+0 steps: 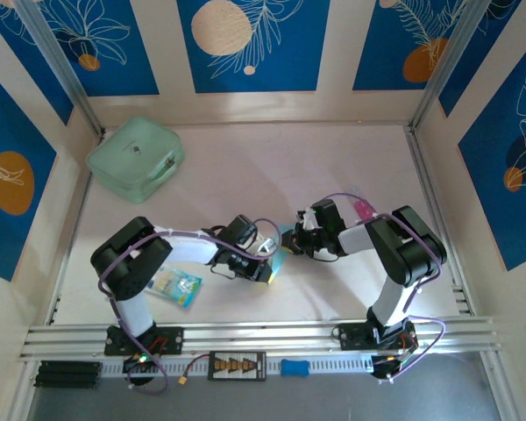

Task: Fold a paper plane with a square sheet of paper (pick it up from the middle)
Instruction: Fold the wing for the fifth time at the center of the table.

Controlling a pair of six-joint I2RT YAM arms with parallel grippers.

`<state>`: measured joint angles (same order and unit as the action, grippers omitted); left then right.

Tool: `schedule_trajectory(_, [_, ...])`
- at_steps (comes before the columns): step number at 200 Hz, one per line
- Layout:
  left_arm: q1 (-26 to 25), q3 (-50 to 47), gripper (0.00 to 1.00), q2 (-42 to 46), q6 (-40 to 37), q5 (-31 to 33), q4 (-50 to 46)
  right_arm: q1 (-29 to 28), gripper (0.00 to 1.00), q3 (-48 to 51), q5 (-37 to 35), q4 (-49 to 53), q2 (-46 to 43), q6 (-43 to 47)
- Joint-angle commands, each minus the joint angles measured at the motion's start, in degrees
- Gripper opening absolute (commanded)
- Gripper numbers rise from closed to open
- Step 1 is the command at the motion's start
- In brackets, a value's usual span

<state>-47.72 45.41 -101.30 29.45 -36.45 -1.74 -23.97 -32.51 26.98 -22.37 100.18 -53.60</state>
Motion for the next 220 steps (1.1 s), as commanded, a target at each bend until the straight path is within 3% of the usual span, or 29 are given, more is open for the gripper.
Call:
schedule_trajectory(1, [-2.1,-3.4,0.03,0.4,-0.7,-1.3,-7.8,0.0,0.07,3.3,-11.1,10.5,3.9,-0.6])
schedule_trajectory(48, [-2.3,-5.6,0.08,2.6,0.6,-1.1,-6.3,-0.4,0.07,3.5,-11.1,10.6,3.4,-0.5])
schedule_trajectory(104, [-2.1,-6.4,0.11,13.7,1.9,5.5,-8.4,-1.6,0.07,3.4,-11.5,10.8,2.1,-0.6])
schedule_trajectory(128, [-1.2,-4.5,0.11,17.1,3.3,5.5,-6.7,-1.6,0.07,3.5,-11.4,11.0,1.7,-0.7])
schedule_trajectory(177, [-0.7,5.3,0.06,7.1,8.4,1.1,2.8,-1.7,0.07,3.2,-10.9,11.1,1.1,-1.3])
schedule_trajectory(220, [-0.6,7.0,0.05,1.3,9.6,3.6,5.5,-2.1,0.07,3.1,-11.2,11.0,0.7,-1.7])
